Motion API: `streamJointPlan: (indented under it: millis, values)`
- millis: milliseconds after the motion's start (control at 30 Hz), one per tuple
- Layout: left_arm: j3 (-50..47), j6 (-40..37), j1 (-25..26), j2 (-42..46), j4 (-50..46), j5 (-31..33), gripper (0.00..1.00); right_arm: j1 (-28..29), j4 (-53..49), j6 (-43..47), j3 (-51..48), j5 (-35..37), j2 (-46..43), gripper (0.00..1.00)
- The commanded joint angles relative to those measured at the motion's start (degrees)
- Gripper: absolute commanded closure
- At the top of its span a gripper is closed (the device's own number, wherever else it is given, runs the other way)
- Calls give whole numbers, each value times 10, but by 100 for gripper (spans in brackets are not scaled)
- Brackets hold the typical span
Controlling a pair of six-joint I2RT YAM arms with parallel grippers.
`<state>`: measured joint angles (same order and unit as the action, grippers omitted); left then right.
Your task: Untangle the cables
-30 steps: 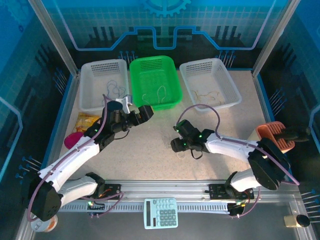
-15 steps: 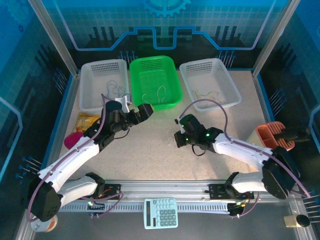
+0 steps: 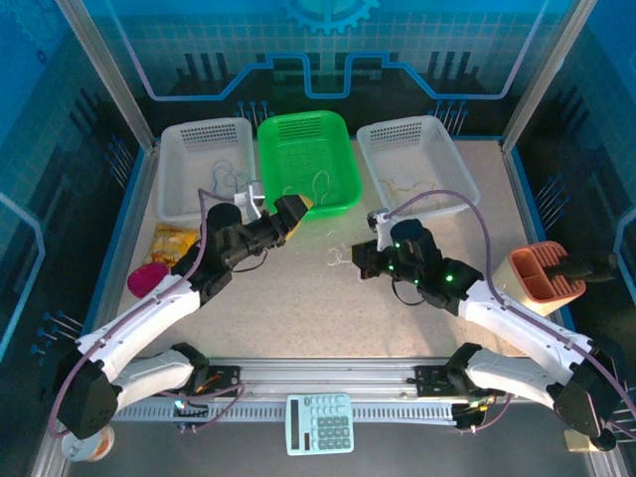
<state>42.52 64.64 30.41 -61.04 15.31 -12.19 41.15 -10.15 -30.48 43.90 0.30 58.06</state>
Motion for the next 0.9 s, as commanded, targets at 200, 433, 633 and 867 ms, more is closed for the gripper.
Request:
streamJointPlan:
  millis: [200,433,633,867]
  values:
    - [-8,33,36,-41,82,18,25,-12,47,-26,18,-37,-14,100]
    - [-12,30,47,-64,95,24,29,-13,62,-37,22,-44,-15,100]
    - [-14,28,48,-74,95,27,29,-14,72,-44,21,-49,-19,100]
    - [-9,36,54,-94,123,20,37,-14,84,-51,23,-61,-17,100]
